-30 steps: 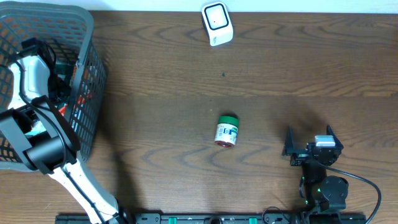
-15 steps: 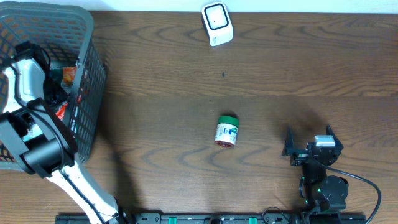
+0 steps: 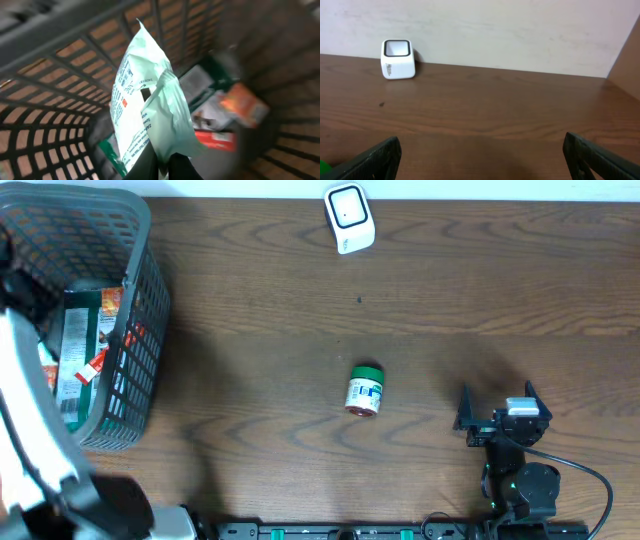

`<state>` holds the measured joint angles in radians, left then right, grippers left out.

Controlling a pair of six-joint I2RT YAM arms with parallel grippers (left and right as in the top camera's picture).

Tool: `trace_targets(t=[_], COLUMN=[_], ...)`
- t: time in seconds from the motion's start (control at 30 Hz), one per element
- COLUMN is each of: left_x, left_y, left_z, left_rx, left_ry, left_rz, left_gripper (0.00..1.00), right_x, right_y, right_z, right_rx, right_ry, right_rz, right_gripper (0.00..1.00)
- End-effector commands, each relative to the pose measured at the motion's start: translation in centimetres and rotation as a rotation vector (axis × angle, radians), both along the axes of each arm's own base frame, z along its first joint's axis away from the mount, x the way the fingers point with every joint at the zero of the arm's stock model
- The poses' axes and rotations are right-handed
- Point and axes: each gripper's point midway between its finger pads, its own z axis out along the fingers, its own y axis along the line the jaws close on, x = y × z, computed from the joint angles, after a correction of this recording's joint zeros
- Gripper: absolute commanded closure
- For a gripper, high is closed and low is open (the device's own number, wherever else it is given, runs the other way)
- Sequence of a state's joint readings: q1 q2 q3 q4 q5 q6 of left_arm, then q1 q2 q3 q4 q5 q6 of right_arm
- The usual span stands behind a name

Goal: Scan the item barcode
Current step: 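Grasp the white-green wipes pack with the left gripper and lift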

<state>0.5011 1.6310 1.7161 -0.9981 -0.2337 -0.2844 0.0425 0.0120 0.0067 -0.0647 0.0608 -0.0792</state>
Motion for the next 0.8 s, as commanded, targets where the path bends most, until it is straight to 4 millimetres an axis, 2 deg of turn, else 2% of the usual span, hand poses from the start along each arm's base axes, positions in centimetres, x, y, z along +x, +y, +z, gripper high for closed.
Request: trace_targets(t=[0.0, 0.17, 0.33, 0.43, 0.5, 0.57, 0.77], left_x=[-0.7, -1.9, -4.1, -5.3, -5.9, -6.2, -6.2], left_y=[-2.9, -6.2, -10.1, -13.2, -15.6, -17.9, -25.0], left_z=[4.8, 9.3, 14.6, 16.8, 17.2, 16.7, 11.8], left_rx=[-0.034, 0.008, 0.085, 0.093, 0.076, 0.047, -0.102], left_ry=[-0.174, -0.298, -0.432, -0.507, -0.519, -0.5, -0.327], left_rz=[-0.066, -0.144, -0.231, -0.316, -0.391, -0.467, -0.671], left_gripper=[0.93, 0.93, 0.93, 0.93, 0.93, 0.93, 0.93], right_x=[0.0, 0.0, 0.0, 0.0, 0.0, 0.0, 0.0], right_y=[-0.2, -0.2, -0.2, -0.2, -0.2, -0.2, -0.2], right_z=[0.0, 0.0, 0.0, 0.0, 0.0, 0.0, 0.0], right_rx=[0.014, 0.014, 0.014, 0.014, 0.014, 0.014, 0.014], right_ry=[-0.001, -0.002, -0.002, -0.002, -0.002, -0.002, -0.002], right_rz=[-0.014, -0.014, -0.014, -0.014, -0.014, -0.014, -0.014], right_gripper=[0.01, 0.01, 0.01, 0.01, 0.01, 0.01, 0.01])
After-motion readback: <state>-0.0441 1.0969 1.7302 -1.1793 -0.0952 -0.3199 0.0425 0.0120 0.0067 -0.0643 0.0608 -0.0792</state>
